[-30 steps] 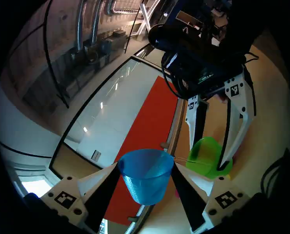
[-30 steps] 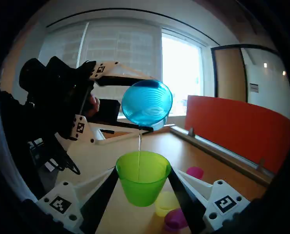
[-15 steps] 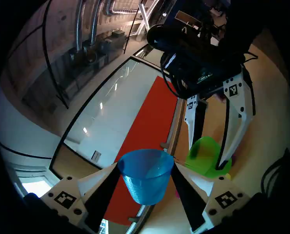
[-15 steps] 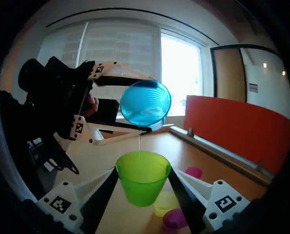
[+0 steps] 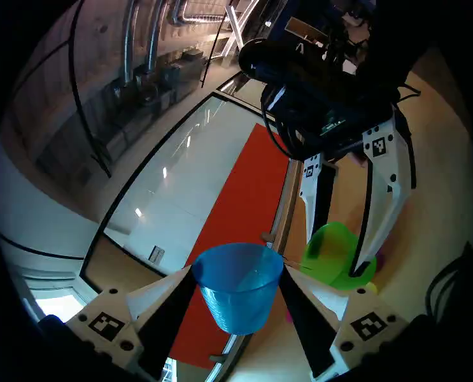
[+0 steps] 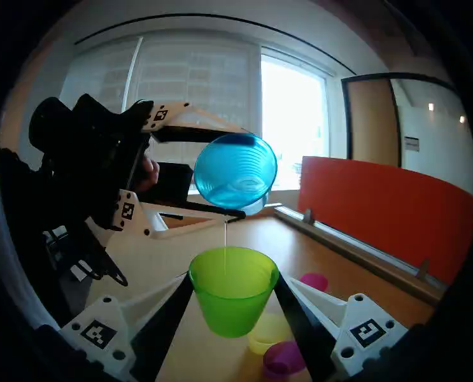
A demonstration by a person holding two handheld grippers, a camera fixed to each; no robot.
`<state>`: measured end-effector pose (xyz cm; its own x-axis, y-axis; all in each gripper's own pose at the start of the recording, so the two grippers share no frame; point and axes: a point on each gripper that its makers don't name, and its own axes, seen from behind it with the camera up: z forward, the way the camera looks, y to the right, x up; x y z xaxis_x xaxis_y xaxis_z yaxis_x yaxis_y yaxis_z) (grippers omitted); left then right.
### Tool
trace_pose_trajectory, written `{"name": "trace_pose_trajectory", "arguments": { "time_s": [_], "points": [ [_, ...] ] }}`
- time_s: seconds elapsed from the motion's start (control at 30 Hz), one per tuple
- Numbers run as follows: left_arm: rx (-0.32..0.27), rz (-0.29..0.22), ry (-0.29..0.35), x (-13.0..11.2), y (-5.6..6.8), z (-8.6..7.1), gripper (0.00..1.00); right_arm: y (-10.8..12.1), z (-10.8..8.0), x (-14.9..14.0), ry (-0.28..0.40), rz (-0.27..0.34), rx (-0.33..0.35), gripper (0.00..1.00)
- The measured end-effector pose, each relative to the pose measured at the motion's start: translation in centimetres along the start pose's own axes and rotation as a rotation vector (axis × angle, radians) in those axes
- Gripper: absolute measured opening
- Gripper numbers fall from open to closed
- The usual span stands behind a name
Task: Pour water
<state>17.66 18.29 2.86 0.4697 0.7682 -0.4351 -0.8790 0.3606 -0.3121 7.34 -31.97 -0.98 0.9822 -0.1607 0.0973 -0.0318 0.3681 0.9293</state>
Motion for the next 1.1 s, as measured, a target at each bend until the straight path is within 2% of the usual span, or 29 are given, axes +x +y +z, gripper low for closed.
{"name": "trace_pose_trajectory", "arguments": {
  "time_s": [0.67, 1.1],
  "points": [
    [0.005, 0.025, 0.004, 0.08, -0.09, 0.48, 0.87, 0.48, 0.02, 0.1, 0.004, 0.0, -0.013, 0.92],
    [0.006, 0.072, 0.003, 0.26, -0.03, 0.35, 0.87, 0.56, -0.07, -0.02, 0.003, -0.002, -0.014, 0.92]
  ]
}}
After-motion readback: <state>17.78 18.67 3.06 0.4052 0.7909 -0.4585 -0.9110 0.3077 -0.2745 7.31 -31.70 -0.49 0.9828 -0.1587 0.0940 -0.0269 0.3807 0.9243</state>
